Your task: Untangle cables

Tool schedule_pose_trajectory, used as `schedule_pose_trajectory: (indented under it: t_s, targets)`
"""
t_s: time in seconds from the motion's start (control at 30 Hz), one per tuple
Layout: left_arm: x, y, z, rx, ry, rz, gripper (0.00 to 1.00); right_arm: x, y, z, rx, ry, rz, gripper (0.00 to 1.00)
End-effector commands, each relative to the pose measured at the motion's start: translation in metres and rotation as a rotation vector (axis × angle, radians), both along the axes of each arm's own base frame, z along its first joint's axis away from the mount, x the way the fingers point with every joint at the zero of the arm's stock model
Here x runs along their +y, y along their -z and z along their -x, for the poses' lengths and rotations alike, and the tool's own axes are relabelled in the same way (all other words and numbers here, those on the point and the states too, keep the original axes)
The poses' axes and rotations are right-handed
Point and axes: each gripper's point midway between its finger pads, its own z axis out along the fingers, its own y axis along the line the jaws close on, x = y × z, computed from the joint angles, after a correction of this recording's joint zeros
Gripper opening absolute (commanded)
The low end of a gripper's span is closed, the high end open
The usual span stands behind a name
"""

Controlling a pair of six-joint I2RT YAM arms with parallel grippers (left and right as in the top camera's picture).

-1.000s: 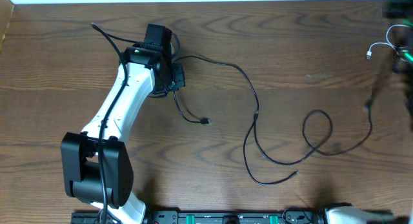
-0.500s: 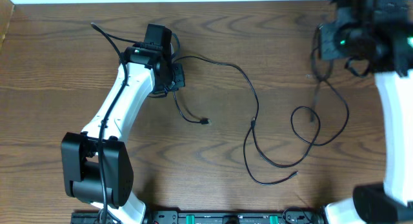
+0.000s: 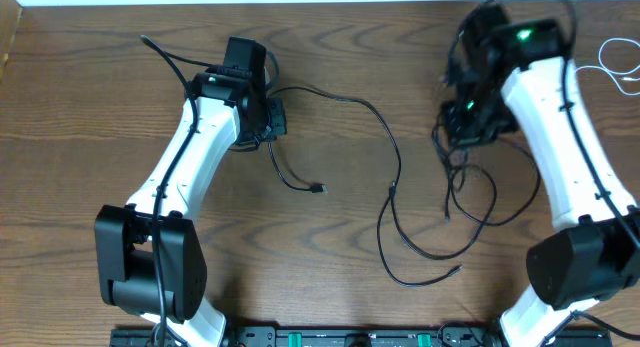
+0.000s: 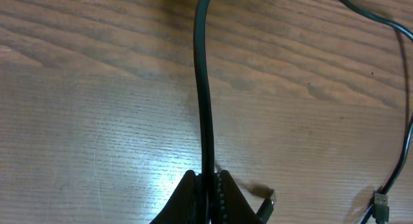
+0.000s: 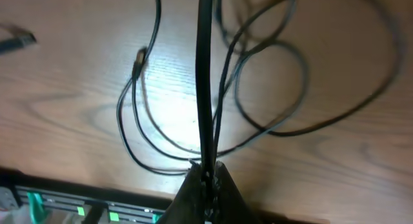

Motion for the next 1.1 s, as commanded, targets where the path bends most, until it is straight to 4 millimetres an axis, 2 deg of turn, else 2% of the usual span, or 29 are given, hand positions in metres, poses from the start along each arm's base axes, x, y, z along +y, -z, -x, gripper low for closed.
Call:
schedule_pose_trajectory:
  t_s: [0.0, 0.13, 0.23, 0.33, 0.53, 0.63, 0.77, 0.83, 0.97, 1.07]
  targets:
    - [0.002, 0.005, -0.001, 0.013, -0.008, -0.01, 0.08, 0.007, 0.016, 0.028, 0.048, 0.009, -0.005, 0.01]
    - [0.002, 0.004, -0.001, 0.012, -0.008, -0.01, 0.08, 0.013, 0.046, 0.06, 0.104, -0.002, 0.004, 0.01]
    - [0.002, 0.004, -0.001, 0.012, -0.008, -0.01, 0.08, 0.028, 0.067, 0.079, 0.146, -0.026, -0.052, 0.01]
    - [0.002, 0.004, -0.001, 0.012, -0.008, -0.01, 0.08, 0.044, 0.091, 0.094, 0.178, -0.061, -0.101, 0.06]
    - [0.002, 0.004, -0.001, 0.012, -0.008, -0.01, 0.08, 0.059, 0.133, 0.116, 0.181, -0.128, -0.126, 0.24]
    - [0.002, 0.004, -0.001, 0.011, -0.008, -0.01, 0.08, 0.066, 0.143, 0.124, 0.195, -0.137, -0.168, 0.29]
    - [0.002, 0.004, -0.002, 0.008, -0.008, -0.009, 0.08, 0.068, 0.154, 0.127, 0.178, -0.154, -0.184, 0.47]
    - [0.002, 0.004, -0.002, 0.008, -0.008, -0.009, 0.08, 0.069, 0.161, 0.128, 0.164, -0.171, -0.189, 0.52]
    - [0.002, 0.004, -0.002, 0.008, -0.008, -0.009, 0.08, 0.07, 0.176, 0.132, 0.14, -0.186, -0.191, 0.52]
    - [0.002, 0.004, -0.002, 0.008, -0.008, -0.009, 0.08, 0.059, 0.185, 0.133, 0.125, -0.165, -0.134, 0.38]
